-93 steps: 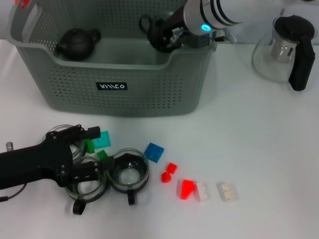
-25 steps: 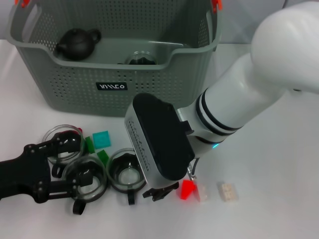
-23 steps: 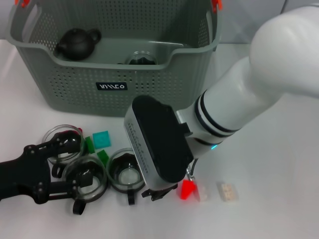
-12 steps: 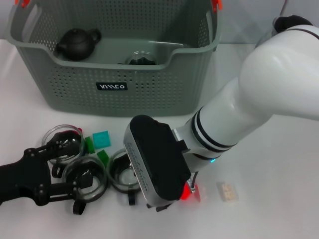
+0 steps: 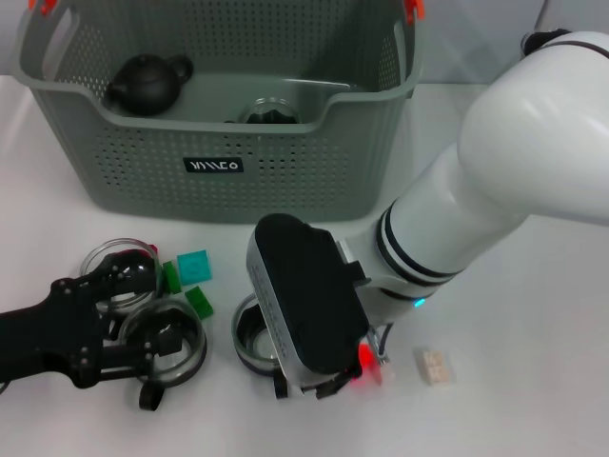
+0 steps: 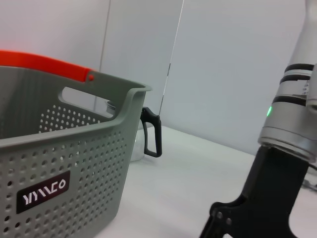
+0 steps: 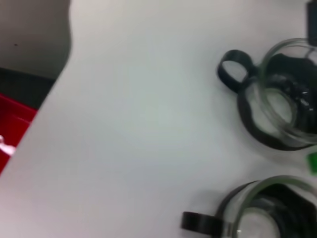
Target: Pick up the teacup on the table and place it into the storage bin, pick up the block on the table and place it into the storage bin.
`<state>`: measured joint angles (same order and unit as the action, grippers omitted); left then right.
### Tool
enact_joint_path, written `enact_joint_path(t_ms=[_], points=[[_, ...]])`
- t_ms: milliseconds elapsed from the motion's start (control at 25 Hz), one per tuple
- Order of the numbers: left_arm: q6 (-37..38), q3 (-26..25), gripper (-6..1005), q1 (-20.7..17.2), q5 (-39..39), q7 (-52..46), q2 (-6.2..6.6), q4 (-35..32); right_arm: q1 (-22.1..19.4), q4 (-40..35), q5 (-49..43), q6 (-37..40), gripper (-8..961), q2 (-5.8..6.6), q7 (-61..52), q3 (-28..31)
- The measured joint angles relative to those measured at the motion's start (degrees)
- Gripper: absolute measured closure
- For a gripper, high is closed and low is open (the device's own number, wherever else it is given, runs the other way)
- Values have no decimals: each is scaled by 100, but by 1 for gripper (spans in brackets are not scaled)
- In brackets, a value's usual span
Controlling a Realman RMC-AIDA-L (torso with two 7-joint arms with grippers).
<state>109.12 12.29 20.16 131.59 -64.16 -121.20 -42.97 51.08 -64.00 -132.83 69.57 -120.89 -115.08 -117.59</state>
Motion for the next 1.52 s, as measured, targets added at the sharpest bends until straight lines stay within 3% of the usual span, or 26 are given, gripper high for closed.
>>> enact_joint_path(t_ms=[840, 1080, 1480, 1520], points=[[-140, -8, 126, -48, -5, 0, -12, 13, -87, 220, -90, -613, 379, -31, -28, -243], [-140, -7, 126, -48, -11, 0, -18, 17, -84, 167, -80, -658, 474, -31, -221, -230], [-137, -8, 126, -48, -11, -3, -17, 17, -118, -6, -66, -536, 890, -19, -234, -177], [-136, -7, 126, -48, -11, -4, -17, 17, -119, -9, -66, -534, 891, -18, -238, -175]])
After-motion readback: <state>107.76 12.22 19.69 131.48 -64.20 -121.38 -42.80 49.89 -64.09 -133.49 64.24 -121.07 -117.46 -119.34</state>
